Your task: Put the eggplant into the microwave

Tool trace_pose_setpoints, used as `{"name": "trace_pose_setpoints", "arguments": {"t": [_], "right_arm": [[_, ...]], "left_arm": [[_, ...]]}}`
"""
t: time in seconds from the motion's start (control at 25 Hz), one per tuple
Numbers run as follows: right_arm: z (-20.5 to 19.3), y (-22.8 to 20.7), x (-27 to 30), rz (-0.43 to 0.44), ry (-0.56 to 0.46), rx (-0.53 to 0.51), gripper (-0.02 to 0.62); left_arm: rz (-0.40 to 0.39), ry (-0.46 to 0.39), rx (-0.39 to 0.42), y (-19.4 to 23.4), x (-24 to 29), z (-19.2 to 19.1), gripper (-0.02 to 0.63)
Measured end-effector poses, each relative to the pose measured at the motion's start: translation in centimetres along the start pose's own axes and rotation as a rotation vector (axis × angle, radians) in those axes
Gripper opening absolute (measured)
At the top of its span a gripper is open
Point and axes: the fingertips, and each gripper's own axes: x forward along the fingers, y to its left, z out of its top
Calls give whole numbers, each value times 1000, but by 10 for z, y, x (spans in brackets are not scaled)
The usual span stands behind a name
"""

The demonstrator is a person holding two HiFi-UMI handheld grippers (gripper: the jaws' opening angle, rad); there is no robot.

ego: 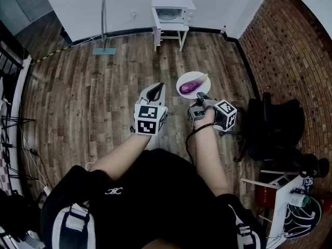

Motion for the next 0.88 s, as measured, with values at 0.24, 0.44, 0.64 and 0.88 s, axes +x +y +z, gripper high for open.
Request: {"name": "trace_pose_setpoints", "arguments": {"t": [0.24,0.44,0.64,0.88], "right_arm": [[29,0,4,-23,-8,-33,28],[60,-3,6,-45,-26,-42,28],[82,-1,12,-14,-15,-94,28],[108,-22,26,-59,-7,-78,26]], "left_arm": [[-9,15,-10,-18,22,0,0],[-2,17,-20,-38,43,0,2],[9,28,-53,-53,64,-10,0],[11,53,-67,-58,97,-16,0]]}}
